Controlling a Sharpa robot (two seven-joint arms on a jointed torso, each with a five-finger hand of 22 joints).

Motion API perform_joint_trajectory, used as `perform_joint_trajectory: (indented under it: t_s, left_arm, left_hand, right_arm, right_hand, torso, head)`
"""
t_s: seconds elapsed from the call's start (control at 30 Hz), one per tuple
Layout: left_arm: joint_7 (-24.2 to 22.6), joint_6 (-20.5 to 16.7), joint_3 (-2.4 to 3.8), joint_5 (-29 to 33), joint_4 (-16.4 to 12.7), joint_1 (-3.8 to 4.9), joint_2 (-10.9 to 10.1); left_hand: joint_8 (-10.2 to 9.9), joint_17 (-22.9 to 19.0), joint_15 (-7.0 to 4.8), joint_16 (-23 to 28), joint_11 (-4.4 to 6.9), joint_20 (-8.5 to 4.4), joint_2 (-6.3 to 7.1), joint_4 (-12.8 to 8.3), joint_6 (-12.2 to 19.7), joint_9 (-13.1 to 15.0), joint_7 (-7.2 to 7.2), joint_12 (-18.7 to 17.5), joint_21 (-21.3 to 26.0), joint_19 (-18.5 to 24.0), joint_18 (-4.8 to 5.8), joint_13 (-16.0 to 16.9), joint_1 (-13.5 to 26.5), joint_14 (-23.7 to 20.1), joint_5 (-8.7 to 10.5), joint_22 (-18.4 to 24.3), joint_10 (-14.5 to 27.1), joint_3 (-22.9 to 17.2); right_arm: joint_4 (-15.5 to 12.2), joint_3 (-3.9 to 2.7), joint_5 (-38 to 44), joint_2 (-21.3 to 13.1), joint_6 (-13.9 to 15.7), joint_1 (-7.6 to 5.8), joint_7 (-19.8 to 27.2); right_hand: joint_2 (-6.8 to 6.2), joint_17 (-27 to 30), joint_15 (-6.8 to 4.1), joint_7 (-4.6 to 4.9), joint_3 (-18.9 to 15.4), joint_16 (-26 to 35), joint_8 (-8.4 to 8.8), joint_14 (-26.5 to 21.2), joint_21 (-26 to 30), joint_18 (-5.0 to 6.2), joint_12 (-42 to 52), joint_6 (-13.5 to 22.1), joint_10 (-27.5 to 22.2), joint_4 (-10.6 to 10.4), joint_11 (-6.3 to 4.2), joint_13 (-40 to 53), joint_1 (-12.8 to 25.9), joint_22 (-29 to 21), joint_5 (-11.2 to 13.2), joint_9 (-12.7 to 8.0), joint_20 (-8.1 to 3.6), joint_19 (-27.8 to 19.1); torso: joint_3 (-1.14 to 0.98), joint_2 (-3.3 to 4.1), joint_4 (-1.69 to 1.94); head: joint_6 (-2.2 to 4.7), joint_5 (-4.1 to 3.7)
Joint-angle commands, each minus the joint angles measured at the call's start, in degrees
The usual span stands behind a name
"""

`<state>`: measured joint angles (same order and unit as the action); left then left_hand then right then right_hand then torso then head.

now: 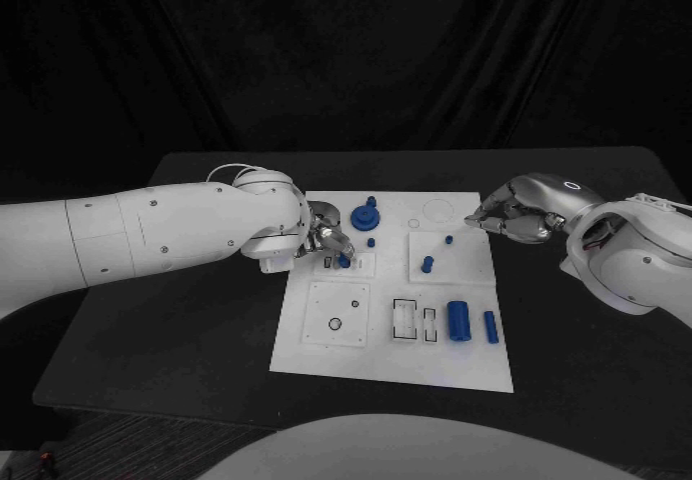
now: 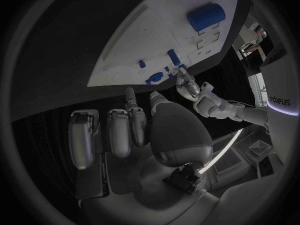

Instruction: Assemble the parts on the task board

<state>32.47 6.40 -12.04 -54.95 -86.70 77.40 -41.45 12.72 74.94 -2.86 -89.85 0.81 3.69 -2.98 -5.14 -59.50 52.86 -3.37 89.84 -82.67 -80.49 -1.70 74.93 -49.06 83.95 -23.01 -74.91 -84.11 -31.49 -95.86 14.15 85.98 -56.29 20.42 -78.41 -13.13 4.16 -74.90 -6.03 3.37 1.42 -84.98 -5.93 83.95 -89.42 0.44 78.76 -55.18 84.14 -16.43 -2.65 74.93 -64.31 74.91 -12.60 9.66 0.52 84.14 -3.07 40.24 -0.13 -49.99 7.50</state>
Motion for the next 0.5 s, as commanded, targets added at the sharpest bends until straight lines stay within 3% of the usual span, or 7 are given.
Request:
perform_joint_trajectory:
  t_s: [0.03,0.07,0.1,0.13,0.17,0.27,0.5]
  left_arm:
    - [0.13,1.46,-0.28,0.49,-0.10,-0.49,0.20]
    - [0.19,1.53,-0.28,0.49,-0.07,-0.49,0.20]
    - [0.28,1.65,-0.28,0.49,-0.06,-0.50,0.19]
    - [0.40,1.78,-0.28,0.49,-0.06,-0.51,0.18]
    - [0.50,1.89,-0.28,0.49,-0.06,-0.51,0.17]
    - [0.80,2.29,-0.28,0.49,-0.07,-0.53,0.16]
    - [1.13,2.42,-0.28,0.49,-0.09,-0.55,0.10]
  left_hand:
    - [0.06,15.06,0.15,-0.15,-0.30,0.05,-0.58,0.14,0.09,0.04,0.26,0.16,0.26,0.36,-1.17,15.07,0.21,6.05,0.54,-8.54,-5.89,-0.12]
    - [-0.31,15.06,0.15,-0.15,-0.31,0.22,-0.63,0.56,0.09,-0.01,0.30,0.16,0.48,0.48,-1.19,15.07,0.64,6.05,5.15,-8.48,-5.89,0.48]
    - [-0.48,15.06,0.26,-0.15,-0.37,0.18,-0.57,0.89,0.05,-0.07,0.23,0.16,0.58,0.55,-1.23,15.07,0.96,6.05,6.90,-8.44,-5.89,0.92]
    - [-1.05,15.06,0.37,-0.15,-0.57,0.34,-0.37,2.31,0.06,-0.47,0.05,0.16,0.75,0.64,-1.24,15.07,2.21,6.05,10.51,-8.40,-5.89,2.58]
    - [-1.05,15.06,0.37,-0.15,-0.57,0.34,-0.37,2.31,0.06,-0.47,0.05,0.16,0.75,0.64,-1.24,15.07,2.21,6.05,10.51,-8.40,-5.89,2.58]
    - [-2.75,15.06,0.87,-0.15,-1.14,0.70,0.87,5.93,0.48,-1.83,-0.63,0.16,1.45,1.23,-1.41,15.07,4.92,6.05,18.85,-8.08,-5.89,7.54]
    - [-4.03,15.06,1.25,-0.15,-1.51,1.08,2.24,10.08,0.11,-2.92,-1.00,0.16,1.93,1.47,-1.52,15.07,7.58,6.05,20.23,-8.09,-5.89,13.98]
  right_arm:
    - [0.01,-0.04,0.16,-0.03,-0.25,0.16,-0.99]
    - [0.01,-0.04,0.16,-0.03,-0.25,0.16,-0.99]
    - [0.02,-0.04,0.16,-0.02,-0.26,0.17,-0.99]
    - [0.03,-0.04,0.16,-0.02,-0.27,0.18,-0.99]
    - [0.04,-0.04,0.16,-0.03,-0.28,0.19,-0.99]
    - [0.06,-0.04,0.16,-0.06,-0.32,0.26,-1.01]
    - [0.13,-0.04,0.16,-0.04,-0.40,0.37,-0.99]
  right_hand:
    - [-0.10,-3.91,0.39,-0.17,0.02,0.29,0.34,4.03,0.30,-0.19,-0.38,-0.39,0.68,0.01,0.33,2.18,-0.68,14.75,-0.35,-0.06,0.40,5.32]
    - [-0.10,-3.91,0.39,-0.17,0.02,0.29,0.34,4.03,0.30,-0.19,-0.38,-0.39,0.68,0.01,0.33,2.18,-0.68,14.75,-0.35,-0.06,0.40,5.32]
    - [-0.10,-3.91,0.39,-0.17,0.02,0.29,0.34,4.03,0.30,-0.19,-0.38,-0.39,0.68,0.01,0.33,2.18,-0.68,14.75,-0.35,-0.06,0.40,5.32]
    - [-0.10,-3.91,0.39,-0.17,0.02,0.29,0.34,4.03,0.30,-0.19,-0.38,-0.39,0.68,0.01,0.33,2.18,-0.68,14.75,-0.35,-0.06,0.40,5.32]
    - [-0.10,-3.88,0.39,-0.18,0.00,0.31,0.35,4.03,0.30,-0.19,-0.43,-0.40,0.66,0.00,0.33,2.12,-0.69,14.75,-0.36,-0.06,0.40,5.32]
    - [-0.10,-3.88,0.39,-0.18,0.00,0.31,0.35,4.03,0.30,-0.19,-0.43,-0.40,0.66,0.00,0.33,2.12,-0.69,14.75,-0.36,-0.06,0.40,5.32]
    - [-0.13,-3.93,0.39,-0.18,-0.02,0.29,0.35,4.03,0.29,-0.19,-0.46,-0.42,0.66,0.00,0.33,2.10,-0.71,14.76,-0.36,-0.07,0.40,5.33]
  torso:
    - [-0.01,0.05,-0.04]
    - [-0.01,0.04,-0.05]
    - [-0.01,0.04,-0.05]
    - [-0.02,0.04,-0.06]
    - [-0.03,0.05,-0.06]
    - [-0.03,0.05,-0.06]
    - [-0.04,0.06,-0.04]
  head:
    - [-0.01,-0.02]
    - [-0.01,-0.02]
    - [-0.01,-0.02]
    - [-0.01,-0.02]
    - [-0.01,-0.03]
    - [-0.01,0.03]
    - [-0.01,0.02]
